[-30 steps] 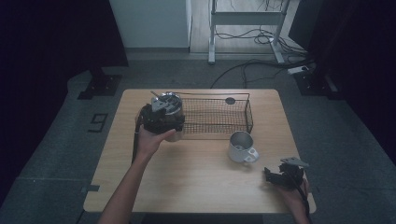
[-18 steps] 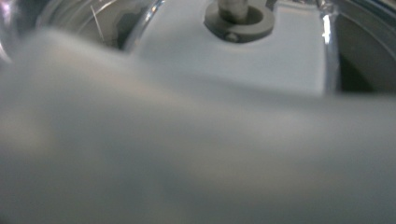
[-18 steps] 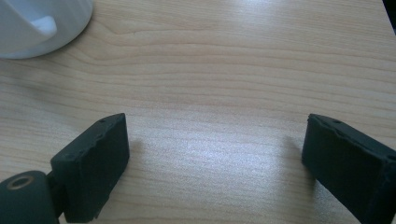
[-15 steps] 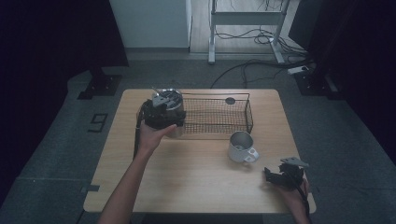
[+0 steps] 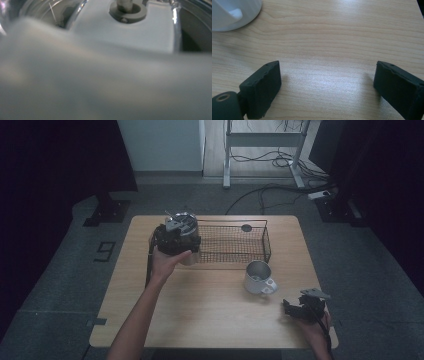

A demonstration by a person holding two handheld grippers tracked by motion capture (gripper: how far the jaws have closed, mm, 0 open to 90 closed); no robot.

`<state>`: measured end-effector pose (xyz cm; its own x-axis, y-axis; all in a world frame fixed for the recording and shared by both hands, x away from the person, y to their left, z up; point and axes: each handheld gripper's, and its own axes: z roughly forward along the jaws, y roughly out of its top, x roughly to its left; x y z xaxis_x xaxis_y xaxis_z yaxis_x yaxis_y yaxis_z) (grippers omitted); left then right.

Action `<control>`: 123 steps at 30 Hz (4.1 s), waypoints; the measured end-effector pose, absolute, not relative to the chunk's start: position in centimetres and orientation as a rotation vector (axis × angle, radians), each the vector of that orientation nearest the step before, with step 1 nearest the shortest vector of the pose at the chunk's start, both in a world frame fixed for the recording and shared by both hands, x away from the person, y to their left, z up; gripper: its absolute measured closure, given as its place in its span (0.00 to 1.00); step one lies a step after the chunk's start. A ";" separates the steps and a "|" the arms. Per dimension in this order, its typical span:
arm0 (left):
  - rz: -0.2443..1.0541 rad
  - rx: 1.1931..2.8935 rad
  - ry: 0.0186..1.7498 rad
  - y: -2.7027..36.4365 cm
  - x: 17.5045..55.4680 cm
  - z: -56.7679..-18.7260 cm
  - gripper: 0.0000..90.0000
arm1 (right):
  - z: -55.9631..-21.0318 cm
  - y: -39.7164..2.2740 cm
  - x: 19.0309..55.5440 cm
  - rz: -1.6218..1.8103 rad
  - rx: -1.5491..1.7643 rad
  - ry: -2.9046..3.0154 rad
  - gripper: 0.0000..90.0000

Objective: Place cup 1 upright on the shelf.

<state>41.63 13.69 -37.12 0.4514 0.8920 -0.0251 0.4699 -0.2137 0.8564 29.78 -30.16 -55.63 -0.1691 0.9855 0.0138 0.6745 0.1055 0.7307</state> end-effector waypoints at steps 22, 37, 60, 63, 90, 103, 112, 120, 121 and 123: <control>0.625 1.850 1.167 12.7 43.4 -36.8 0.04 | -55.6 -30.2 29.8 0.840 1.613 1.903 0.09; 0.620 1.843 1.172 12.1 44.6 -36.6 0.04 | -55.6 -30.2 29.7 0.841 1.611 1.904 0.09; 0.627 1.868 1.170 10.4 46.6 -37.5 0.04 | -55.6 -30.2 29.7 0.844 1.606 1.906 0.10; 0.631 1.876 1.167 10.1 46.8 -37.5 0.04 | -55.6 -30.2 29.7 0.846 1.605 1.906 0.10; 0.619 1.867 1.203 8.7 49.9 -38.6 0.04 | -55.6 -30.2 29.7 0.851 1.599 1.909 0.12; 0.620 1.866 1.218 8.3 50.7 -39.9 0.04 | -55.6 -30.2 29.7 0.851 1.599 1.910 0.12; 0.609 1.868 1.245 8.5 51.1 -41.4 0.04 | -55.6 -30.2 29.7 0.851 1.599 1.910 0.12; 0.599 1.867 1.283 9.1 51.4 -42.7 0.04 | -55.6 -30.2 29.7 0.850 1.599 1.910 0.12; 0.599 1.869 1.289 9.1 51.5 -42.9 0.04 | -55.6 -30.1 29.7 0.850 1.599 1.910 0.12; 0.599 1.870 1.293 9.1 51.5 -43.0 0.04 | -55.6 -30.1 29.7 0.852 1.598 1.910 0.12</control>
<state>51.54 9.14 -42.98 0.3738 0.9264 -0.0454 0.5642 -0.1882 0.8039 29.70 -30.15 -55.61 -0.1823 0.9831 0.0142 0.6674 0.1132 0.7361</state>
